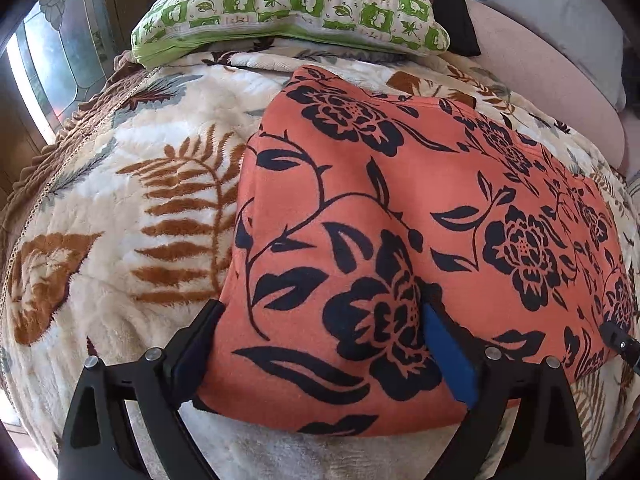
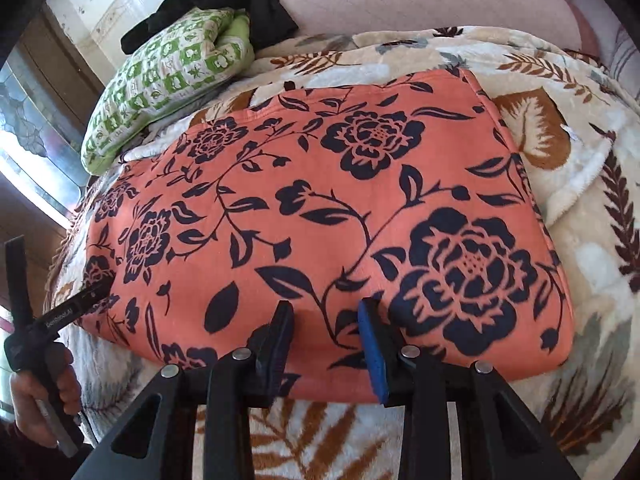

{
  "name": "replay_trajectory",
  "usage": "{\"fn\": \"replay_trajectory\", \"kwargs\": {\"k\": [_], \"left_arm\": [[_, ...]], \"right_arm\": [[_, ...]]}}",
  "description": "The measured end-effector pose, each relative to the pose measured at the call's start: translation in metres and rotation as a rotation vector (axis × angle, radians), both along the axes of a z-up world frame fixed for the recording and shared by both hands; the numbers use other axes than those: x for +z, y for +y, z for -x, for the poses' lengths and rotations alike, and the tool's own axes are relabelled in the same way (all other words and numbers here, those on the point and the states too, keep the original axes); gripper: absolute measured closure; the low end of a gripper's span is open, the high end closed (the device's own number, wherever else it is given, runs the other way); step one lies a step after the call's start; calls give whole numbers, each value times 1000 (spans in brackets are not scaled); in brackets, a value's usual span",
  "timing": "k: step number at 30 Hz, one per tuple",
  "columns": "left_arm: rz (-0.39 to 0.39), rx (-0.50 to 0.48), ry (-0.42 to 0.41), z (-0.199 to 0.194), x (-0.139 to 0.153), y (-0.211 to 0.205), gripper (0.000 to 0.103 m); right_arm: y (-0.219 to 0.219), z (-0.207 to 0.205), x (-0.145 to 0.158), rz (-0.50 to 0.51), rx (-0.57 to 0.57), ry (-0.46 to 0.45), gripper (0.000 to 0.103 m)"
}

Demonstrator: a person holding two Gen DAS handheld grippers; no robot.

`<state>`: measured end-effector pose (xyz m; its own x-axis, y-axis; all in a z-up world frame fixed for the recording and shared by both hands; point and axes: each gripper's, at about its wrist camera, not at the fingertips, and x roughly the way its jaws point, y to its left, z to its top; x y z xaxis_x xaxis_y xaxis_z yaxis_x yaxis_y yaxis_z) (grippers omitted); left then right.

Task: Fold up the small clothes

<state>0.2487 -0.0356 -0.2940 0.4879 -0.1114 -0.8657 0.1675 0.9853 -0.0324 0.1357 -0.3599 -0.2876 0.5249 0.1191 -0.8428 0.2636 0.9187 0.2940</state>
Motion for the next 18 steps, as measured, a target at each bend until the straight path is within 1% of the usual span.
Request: {"fn": "replay_trajectory", "kwargs": {"k": [2, 5, 7, 8, 9, 10, 11, 13, 15, 16, 18], "left_arm": [[-34, -13, -14, 8, -2, -2, 6], [-57, -8, -34, 18, -2, -2, 6], [-25, 33, -21, 18, 5, 2, 7], [7, 61, -13, 17, 11, 6, 8], [49, 82, -29, 17, 19, 9, 8], [84, 92, -63, 17, 28, 11, 8], [103, 92, -103, 17, 37, 9, 8], [119, 62, -167, 13, 50, 2, 8], [113, 32, -188, 5, 56, -10, 8], [107, 22, -186, -1, 56, -15, 8], [78, 23, -167, -16, 49, -22, 8]], "right_arm": [[0, 8, -5, -22, -4, 13, 66], [3, 10, -3, 21, 25, 17, 66], [1, 6, 0, 17, 18, 19, 67], [0, 6, 1, 8, 8, 11, 67], [1, 6, 5, -7, -1, -2, 63], [2, 3, 11, -26, -5, -26, 63], [7, 1, 19, -40, 8, -66, 63], [22, -6, 37, -25, 51, -153, 63], [37, -15, 46, -16, 98, -206, 63], [43, -21, 45, -32, 114, -212, 63], [56, -36, 34, -64, 136, -173, 63]]}}
